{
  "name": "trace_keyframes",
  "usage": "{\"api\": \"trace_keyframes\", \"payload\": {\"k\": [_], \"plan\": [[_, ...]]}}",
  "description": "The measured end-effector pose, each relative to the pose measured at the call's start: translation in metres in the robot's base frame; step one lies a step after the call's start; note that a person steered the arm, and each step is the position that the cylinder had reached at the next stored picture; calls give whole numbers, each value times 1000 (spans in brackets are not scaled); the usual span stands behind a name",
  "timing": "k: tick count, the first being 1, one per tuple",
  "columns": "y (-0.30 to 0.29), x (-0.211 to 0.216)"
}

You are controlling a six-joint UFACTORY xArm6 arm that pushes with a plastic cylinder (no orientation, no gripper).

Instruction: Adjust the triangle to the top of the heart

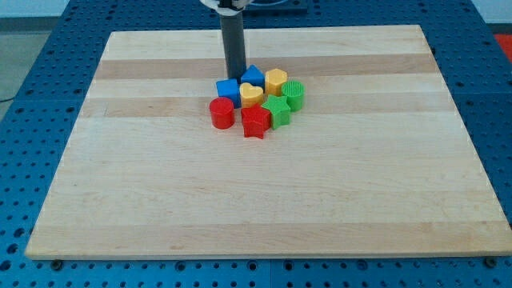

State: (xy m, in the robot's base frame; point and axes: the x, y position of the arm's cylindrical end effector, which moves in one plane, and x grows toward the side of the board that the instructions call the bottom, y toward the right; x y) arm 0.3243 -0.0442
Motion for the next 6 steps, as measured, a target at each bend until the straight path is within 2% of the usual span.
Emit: {"api": "trace_keyframes", "payload": {"k": [1,3,4,5,6], "plan": [[5,0],[-21,-4],[-31,-36],[-13,-59],[-1,-59]]}}
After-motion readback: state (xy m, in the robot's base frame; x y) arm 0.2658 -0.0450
